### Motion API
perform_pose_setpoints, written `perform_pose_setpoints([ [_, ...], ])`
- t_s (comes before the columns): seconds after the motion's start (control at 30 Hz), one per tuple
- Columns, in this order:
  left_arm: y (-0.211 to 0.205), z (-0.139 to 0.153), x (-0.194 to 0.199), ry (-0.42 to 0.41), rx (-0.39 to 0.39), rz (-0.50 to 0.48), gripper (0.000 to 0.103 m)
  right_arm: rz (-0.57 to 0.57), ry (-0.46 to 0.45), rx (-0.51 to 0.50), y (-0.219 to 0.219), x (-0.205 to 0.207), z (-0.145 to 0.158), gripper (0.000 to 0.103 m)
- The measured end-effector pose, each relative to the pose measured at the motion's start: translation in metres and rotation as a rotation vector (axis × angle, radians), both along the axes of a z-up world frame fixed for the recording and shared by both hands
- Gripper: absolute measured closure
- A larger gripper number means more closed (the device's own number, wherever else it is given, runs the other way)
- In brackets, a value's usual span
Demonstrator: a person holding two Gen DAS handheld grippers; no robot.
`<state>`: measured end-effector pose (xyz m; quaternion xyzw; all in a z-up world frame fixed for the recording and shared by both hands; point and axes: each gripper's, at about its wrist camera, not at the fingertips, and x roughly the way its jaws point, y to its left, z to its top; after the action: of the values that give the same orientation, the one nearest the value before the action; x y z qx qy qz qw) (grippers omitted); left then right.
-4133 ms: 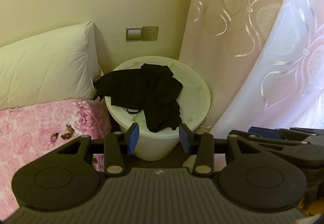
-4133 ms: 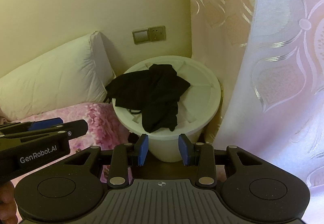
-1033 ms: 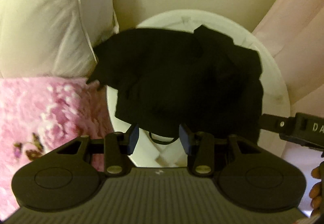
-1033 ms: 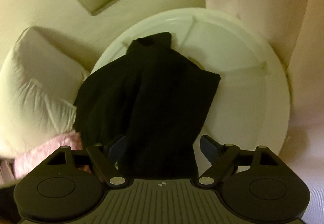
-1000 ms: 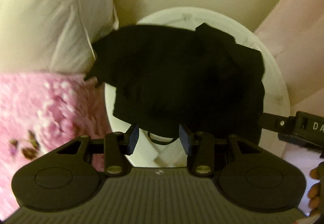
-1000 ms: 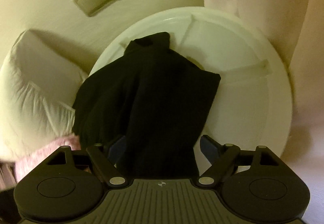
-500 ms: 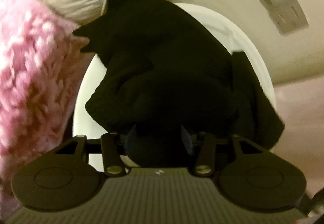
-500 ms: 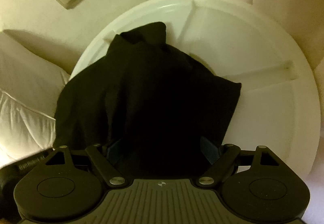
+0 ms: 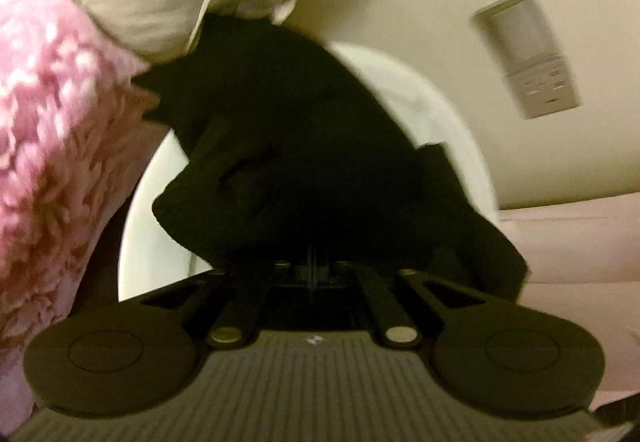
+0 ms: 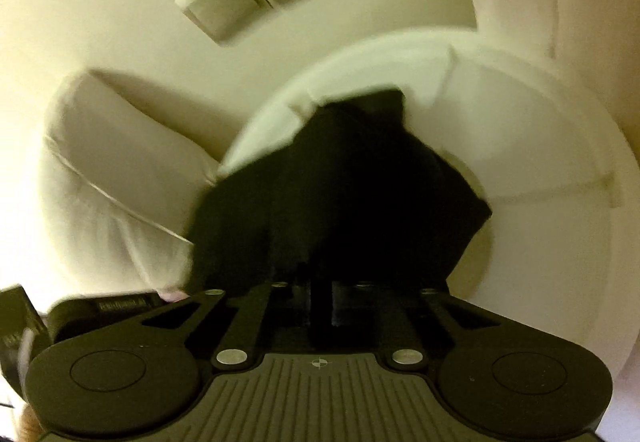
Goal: Fold clothes
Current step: 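Lift the black garment out of the basket with both grippers and carry it to the bed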
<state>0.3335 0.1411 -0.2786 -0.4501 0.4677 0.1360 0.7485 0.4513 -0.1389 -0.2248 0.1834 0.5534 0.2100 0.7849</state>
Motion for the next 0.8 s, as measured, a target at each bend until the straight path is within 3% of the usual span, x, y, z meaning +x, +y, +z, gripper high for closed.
perform_pose_setpoints([
  [0.27, 0.013, 0.093, -0.034, -0.188, 0.053, 0.028, 0.103, 0.078, -0.161, 0.154, 0.017, -0.006, 0.091, 0.096],
  [0.47, 0.031, 0.168, -0.081, -0.362, 0.121, 0.095, 0.103, 0.165, -0.293, 0.275, 0.049, -0.028, 0.156, 0.097],
  [0.67, 0.052, 0.243, -0.168, -0.527, 0.215, 0.240, 0.103, 0.343, -0.460, 0.413, 0.097, -0.073, 0.232, 0.097],
  [0.8, 0.062, 0.290, -0.259, -0.617, 0.300, 0.373, 0.103, 0.490, -0.538, 0.541, 0.141, -0.129, 0.279, 0.097],
])
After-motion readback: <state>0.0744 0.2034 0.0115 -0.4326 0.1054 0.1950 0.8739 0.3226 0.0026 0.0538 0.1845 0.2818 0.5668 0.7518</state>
